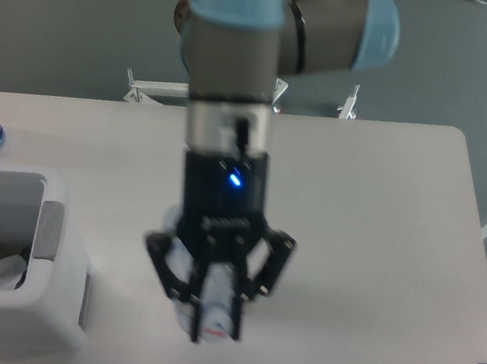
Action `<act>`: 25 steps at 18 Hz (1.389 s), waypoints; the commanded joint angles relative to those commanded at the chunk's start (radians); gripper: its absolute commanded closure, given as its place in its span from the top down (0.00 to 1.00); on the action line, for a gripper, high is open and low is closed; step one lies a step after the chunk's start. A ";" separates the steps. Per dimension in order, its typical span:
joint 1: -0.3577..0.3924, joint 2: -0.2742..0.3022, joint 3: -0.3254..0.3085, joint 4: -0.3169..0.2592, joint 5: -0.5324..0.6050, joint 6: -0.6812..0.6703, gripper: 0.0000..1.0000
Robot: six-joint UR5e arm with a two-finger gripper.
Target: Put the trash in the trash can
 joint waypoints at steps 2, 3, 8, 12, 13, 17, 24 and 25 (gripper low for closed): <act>-0.032 0.003 0.011 0.023 0.002 0.000 0.16; -0.043 0.003 0.009 0.047 0.002 0.000 0.16; -0.081 0.000 0.006 0.116 0.000 0.002 0.16; -0.126 0.003 0.014 0.129 0.000 0.002 0.16; -0.132 0.002 0.015 0.129 0.000 0.002 0.16; -0.163 -0.006 0.011 0.129 0.000 0.003 0.16; -0.230 -0.055 0.005 0.129 0.000 0.012 0.19; -0.233 -0.064 0.003 0.127 0.002 0.012 0.23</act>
